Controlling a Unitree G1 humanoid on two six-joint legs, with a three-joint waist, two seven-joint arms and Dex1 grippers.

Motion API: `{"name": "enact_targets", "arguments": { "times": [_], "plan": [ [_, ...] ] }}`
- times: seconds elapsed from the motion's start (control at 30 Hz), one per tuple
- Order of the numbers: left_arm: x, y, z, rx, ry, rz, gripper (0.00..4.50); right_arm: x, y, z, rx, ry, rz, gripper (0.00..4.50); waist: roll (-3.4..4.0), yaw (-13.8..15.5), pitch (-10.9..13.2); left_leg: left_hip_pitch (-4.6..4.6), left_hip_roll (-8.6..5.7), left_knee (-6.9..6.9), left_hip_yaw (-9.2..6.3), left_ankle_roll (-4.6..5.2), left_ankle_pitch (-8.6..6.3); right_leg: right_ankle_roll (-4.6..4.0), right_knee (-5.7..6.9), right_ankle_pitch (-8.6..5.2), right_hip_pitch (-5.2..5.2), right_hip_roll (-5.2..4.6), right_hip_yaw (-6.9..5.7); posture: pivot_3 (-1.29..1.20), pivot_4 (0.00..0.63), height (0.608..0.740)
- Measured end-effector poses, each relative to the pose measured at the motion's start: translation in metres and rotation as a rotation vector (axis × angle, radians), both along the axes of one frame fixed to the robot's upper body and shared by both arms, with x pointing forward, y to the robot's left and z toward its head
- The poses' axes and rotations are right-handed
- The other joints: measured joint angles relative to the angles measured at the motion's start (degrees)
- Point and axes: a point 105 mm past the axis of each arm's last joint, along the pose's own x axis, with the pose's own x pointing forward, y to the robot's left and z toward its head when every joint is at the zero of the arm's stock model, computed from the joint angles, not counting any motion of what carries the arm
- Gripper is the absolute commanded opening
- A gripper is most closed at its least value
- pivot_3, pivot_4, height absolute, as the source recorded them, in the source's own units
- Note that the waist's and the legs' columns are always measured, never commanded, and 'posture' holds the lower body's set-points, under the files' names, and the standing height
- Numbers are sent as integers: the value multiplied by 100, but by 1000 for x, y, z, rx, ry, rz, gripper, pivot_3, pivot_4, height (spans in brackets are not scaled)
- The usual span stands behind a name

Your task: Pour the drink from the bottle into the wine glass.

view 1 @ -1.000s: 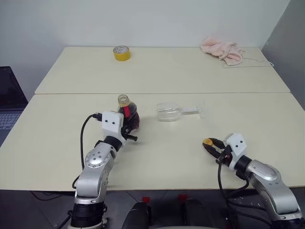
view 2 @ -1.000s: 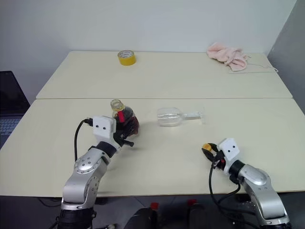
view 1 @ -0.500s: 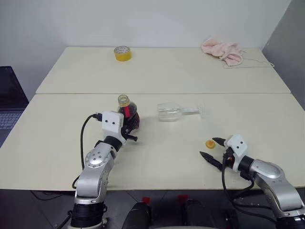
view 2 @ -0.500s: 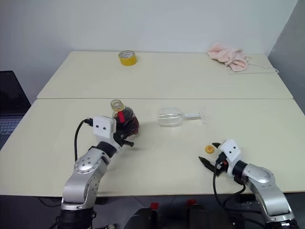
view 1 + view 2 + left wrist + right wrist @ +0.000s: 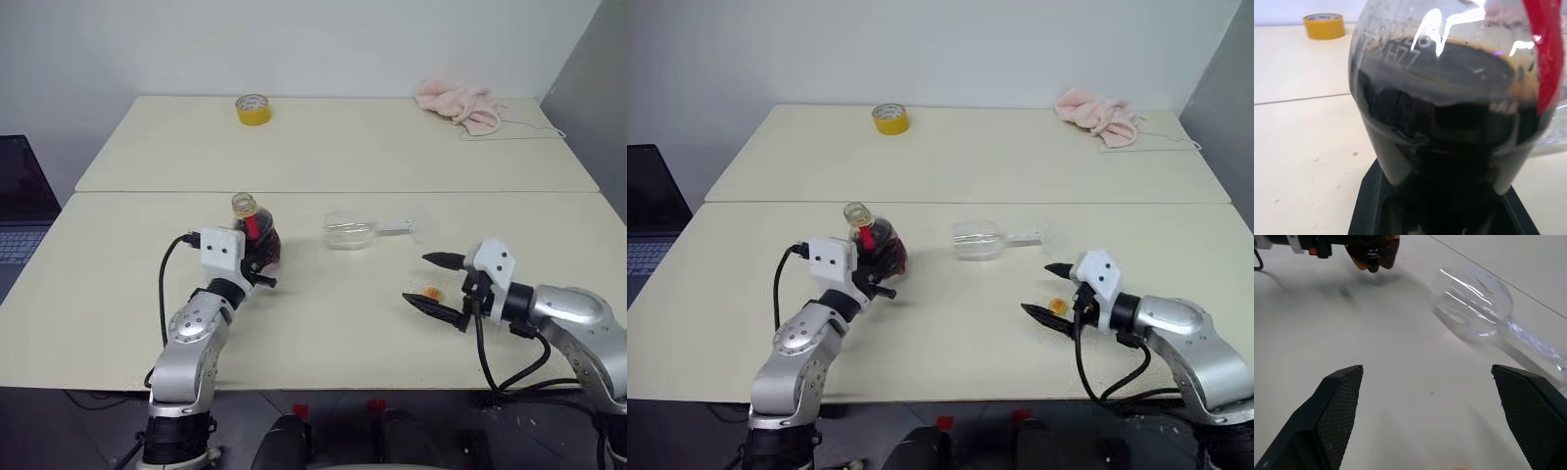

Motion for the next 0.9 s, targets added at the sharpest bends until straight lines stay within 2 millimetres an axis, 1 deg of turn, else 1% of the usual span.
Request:
{"name": "enact_targets", "arguments": {
  "times": [0.1, 0.2, 0.3, 0.4, 0.53, 0.63, 0.73, 0.8, 0.9],
  "plan": [
    [6, 5, -5, -3, 24, 1, 846, 8, 17, 16, 35, -42, 24, 4500, 0, 0, 0, -1, 0, 0, -4, 0, 0, 0, 1, 0, 0, 1, -4, 0, 150, 740],
    [12, 7, -7, 1, 28, -2, 846, 11, 30, 24, 62, -63, 46, 4500, -1, 2, 0, -3, -4, 0, -4, -1, 0, 0, -1, 0, -1, -4, -4, 0, 150, 740],
    [20, 11, -4, 17, 12, 2, 846, 12, 47, 32, 111, -73, 83, 4500, -1, 1, 1, -4, -4, 1, -4, -1, 1, 0, 0, 0, -4, -4, -4, 0, 150, 740],
    [29, 13, 1, 24, -14, 2, 846, 13, 57, 35, 127, -75, 106, 4500, -1, 0, 1, -4, -4, 2, -5, -1, 1, 0, 1, 1, -4, -5, -5, 0, 150, 740],
    [43, 16, 6, 26, -44, 21, 846, 15, 80, 36, 140, -72, 159, 4500, -1, -18, 0, -4, -2, 1, -5, -2, 1, 0, 5, 1, -11, -4, -7, 0, 150, 740],
    [54, 22, 7, 8, -52, 58, 846, 22, 95, 41, 147, -85, 162, 4500, -1, -31, 0, -5, -4, 1, -5, -3, 2, 0, 7, 1, -17, -5, -7, 0, 150, 740],
    [64, 29, 4, -4, -46, 103, 846, 26, 105, 46, 157, -101, 157, 4500, -2, -35, 0, -12, -6, 1, -5, -3, 2, 0, 9, 1, -25, -7, -6, 0, 150, 740],
    [69, 32, 1, -8, -40, 124, 846, 25, 111, 47, 164, -99, 167, 4500, -2, -37, 0, -16, -7, 1, -4, -3, 2, 1, 9, 1, -31, -9, -4, 0, 150, 740],
    [73, 35, 2, 0, -49, 145, 846, 24, 118, 49, 170, -97, 175, 4500, -2, -38, 0, -16, -8, 2, -4, -3, 2, 1, 13, 2, -32, -10, -3, 0, 150, 740]
  ]
}}
